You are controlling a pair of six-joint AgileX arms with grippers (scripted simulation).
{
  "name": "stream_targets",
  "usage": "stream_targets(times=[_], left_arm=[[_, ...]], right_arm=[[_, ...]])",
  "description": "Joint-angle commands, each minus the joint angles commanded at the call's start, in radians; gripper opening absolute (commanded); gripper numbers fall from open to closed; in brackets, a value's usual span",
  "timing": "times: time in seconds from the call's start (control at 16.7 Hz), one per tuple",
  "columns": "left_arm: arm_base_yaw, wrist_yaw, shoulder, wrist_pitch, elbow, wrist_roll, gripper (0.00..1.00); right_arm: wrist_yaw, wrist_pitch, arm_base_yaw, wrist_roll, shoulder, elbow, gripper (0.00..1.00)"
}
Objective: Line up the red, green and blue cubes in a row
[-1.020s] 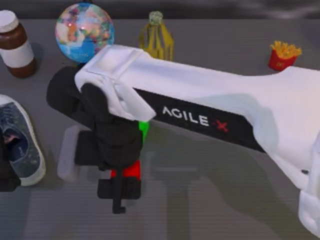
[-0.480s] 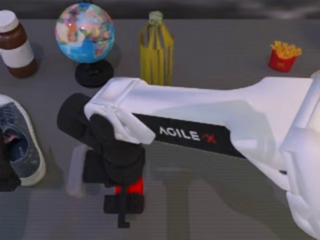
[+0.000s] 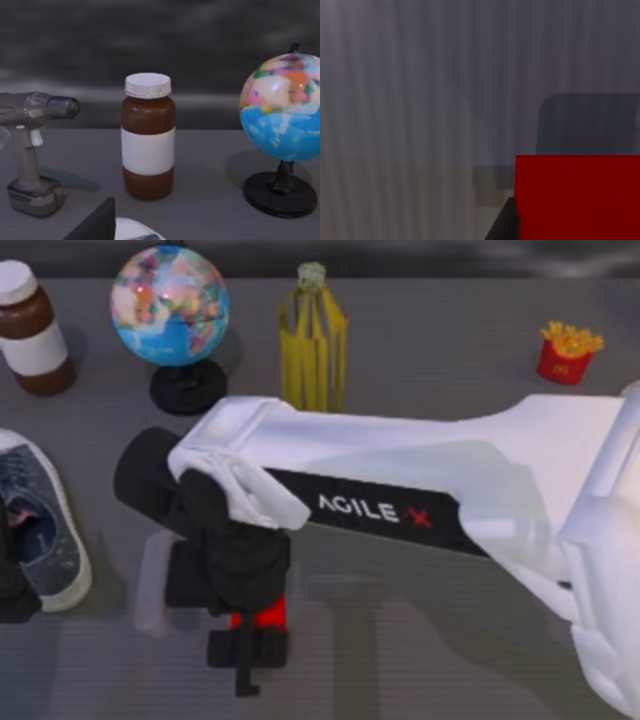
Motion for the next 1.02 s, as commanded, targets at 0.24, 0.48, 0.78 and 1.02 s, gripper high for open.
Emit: stream_targets(times=[0.24, 0.48, 0.78, 1.02], left_arm=[[0.000, 0.000, 0.000, 0.000, 0.000, 0.000, 1.00], [0.000, 0.000, 0.000, 0.000, 0.000, 0.000, 1.00], [0.000, 0.000, 0.000, 0.000, 0.000, 0.000, 1.00], [0.000, 0.000, 0.000, 0.000, 0.000, 0.000, 1.00]], right_arm=[[0.000, 0.000, 0.000, 0.000, 0.000, 0.000, 0.90], [0.000, 0.000, 0.000, 0.000, 0.000, 0.000, 1.00], [0.000, 0.000, 0.000, 0.000, 0.000, 0.000, 1.00], [0.000, -0.041, 0.001, -0.002, -0.006, 0.042, 1.00]])
